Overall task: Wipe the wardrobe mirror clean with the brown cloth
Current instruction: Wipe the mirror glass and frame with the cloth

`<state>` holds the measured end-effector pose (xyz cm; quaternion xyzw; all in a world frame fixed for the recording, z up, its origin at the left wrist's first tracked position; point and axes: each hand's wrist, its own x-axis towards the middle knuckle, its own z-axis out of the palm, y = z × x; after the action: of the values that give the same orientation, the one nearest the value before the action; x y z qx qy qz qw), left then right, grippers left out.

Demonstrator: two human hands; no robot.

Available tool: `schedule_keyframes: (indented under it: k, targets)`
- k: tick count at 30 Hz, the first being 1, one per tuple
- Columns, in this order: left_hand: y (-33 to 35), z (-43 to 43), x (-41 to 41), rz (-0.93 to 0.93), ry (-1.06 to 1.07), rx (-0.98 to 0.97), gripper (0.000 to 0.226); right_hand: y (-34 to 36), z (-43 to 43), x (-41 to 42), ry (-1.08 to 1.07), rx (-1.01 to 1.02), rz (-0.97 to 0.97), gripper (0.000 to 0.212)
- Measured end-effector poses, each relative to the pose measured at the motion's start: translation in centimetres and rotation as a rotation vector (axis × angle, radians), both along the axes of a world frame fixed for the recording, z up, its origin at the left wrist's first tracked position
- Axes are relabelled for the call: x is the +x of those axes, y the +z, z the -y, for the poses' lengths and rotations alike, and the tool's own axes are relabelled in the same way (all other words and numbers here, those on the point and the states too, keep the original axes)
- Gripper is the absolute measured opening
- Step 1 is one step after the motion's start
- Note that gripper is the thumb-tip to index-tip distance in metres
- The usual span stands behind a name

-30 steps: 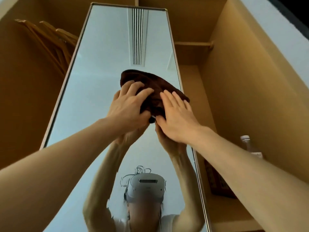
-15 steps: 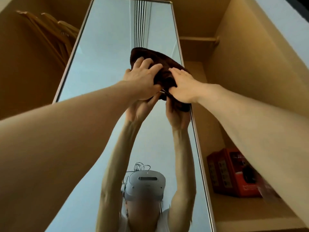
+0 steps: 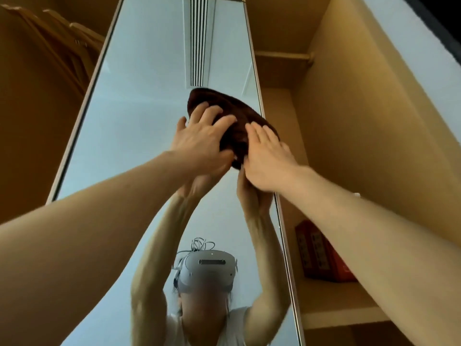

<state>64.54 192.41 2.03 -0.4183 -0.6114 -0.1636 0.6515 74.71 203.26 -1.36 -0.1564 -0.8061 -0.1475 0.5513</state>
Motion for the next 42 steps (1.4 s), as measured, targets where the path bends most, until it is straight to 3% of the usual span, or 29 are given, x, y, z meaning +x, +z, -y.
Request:
schedule_keyframes:
  k: [5,15,20,24,29,34,37,42]
  targets:
    - [0.6,-0.3,0.5,0.025,0.002,0.016,0.066,1.6,0.3,0.9,0.023,-0.009,0.060,0.071]
    - [-11.6,1.0,-1.7,-0.178,-0.110,-0.040,0.066,-12.9,0.1,0.5,-0.036,0.063,0.067,0.072]
    - [-5.4,0.4,-0.5,-0.056,-0.042,-0.014,0.072,-5.9,0.5,-0.1,-0.054,0.013,-0.028,0.072]
    - [-0.6,0.3,0.1,0.007,0.012,-0.007,0.069,-0.5,1.4,-0.4,-0.013,-0.063,0.014,0.076]
    - [-7.0,-0.2,-0.5,-0.079,-0.087,0.104,0.068,-6.2,-0.2,-0.3,-0.024,0.064,-0.038,0.075]
    - [-12.1,-0.2,-1.9,-0.213,-0.093,0.088,0.066,-12.9,-1.4,-1.0,0.002,0.103,-0.041,0.072]
    - [-10.2,0.1,-1.7,-0.236,-0.031,0.045,0.067,-10.8,-1.6,-0.9,0.012,0.102,-0.055,0.070]
    - [-3.1,-0.7,0.2,-0.038,0.030,0.087,0.067,-2.1,-0.3,0.0,0.005,-0.006,0.002,0.074]
